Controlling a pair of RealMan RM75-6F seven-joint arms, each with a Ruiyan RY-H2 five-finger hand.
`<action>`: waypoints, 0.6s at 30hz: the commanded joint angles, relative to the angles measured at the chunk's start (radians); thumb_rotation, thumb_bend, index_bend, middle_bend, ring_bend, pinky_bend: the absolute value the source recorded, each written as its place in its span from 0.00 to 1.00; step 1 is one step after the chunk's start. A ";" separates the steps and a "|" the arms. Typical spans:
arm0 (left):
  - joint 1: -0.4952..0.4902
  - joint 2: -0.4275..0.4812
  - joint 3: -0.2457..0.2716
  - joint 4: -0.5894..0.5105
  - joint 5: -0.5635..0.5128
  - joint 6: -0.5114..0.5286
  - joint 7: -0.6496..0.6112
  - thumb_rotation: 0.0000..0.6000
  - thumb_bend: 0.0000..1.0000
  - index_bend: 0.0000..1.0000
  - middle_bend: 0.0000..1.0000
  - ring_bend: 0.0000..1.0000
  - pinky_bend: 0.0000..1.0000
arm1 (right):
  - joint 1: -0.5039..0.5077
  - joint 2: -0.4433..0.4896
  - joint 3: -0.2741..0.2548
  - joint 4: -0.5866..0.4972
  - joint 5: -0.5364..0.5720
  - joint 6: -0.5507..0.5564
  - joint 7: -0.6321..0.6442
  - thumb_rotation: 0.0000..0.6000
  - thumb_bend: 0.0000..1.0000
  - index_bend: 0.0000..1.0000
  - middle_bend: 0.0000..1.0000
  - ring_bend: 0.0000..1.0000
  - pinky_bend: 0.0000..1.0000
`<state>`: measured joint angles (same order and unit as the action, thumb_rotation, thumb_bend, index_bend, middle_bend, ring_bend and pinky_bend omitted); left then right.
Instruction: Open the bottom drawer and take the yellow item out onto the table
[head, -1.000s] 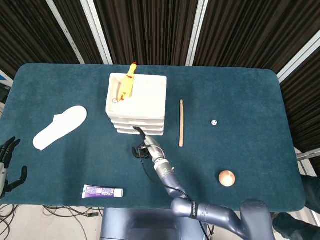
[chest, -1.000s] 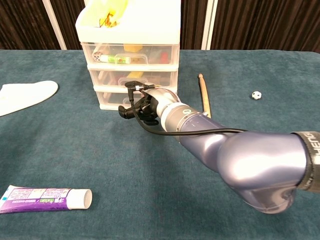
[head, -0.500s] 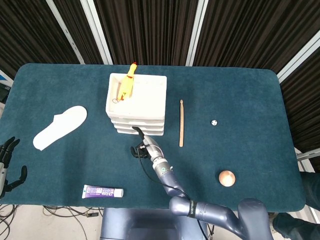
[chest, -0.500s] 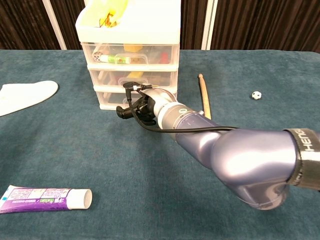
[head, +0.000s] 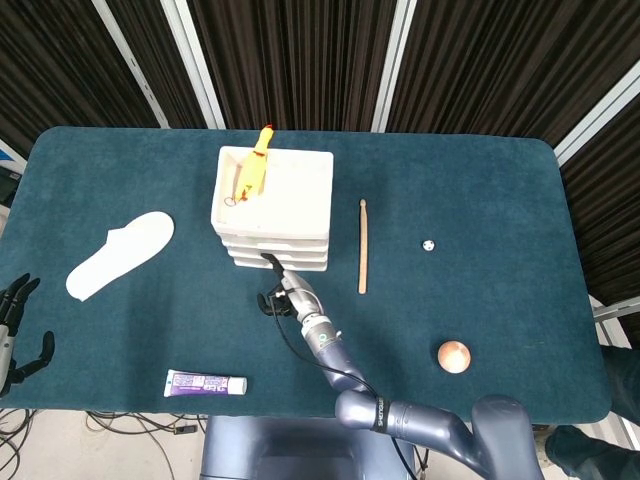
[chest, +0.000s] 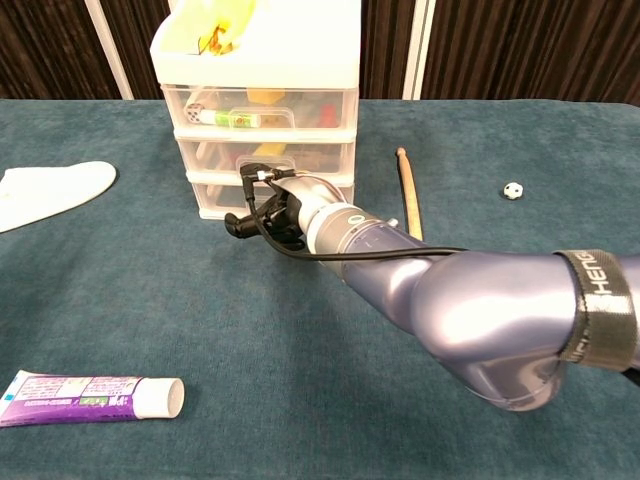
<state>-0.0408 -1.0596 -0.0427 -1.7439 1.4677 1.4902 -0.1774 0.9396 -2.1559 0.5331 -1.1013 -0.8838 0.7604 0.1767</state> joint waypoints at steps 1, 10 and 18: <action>0.000 -0.001 0.000 0.000 0.000 0.001 0.001 1.00 0.51 0.02 0.00 0.00 0.00 | 0.005 -0.003 0.002 0.005 -0.002 -0.003 0.002 1.00 0.56 0.08 1.00 1.00 1.00; 0.000 0.001 -0.002 0.000 -0.003 0.000 -0.001 1.00 0.51 0.02 0.00 0.00 0.00 | 0.014 -0.005 0.001 0.010 -0.005 -0.008 0.005 1.00 0.56 0.13 1.00 1.00 1.00; 0.000 0.000 -0.001 -0.001 -0.004 -0.001 0.002 1.00 0.51 0.02 0.00 0.00 0.00 | 0.004 0.009 -0.021 -0.007 -0.018 -0.025 0.017 1.00 0.56 0.17 1.00 1.00 1.00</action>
<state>-0.0406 -1.0594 -0.0438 -1.7447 1.4636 1.4891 -0.1755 0.9444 -2.1475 0.5143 -1.1066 -0.9001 0.7374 0.1918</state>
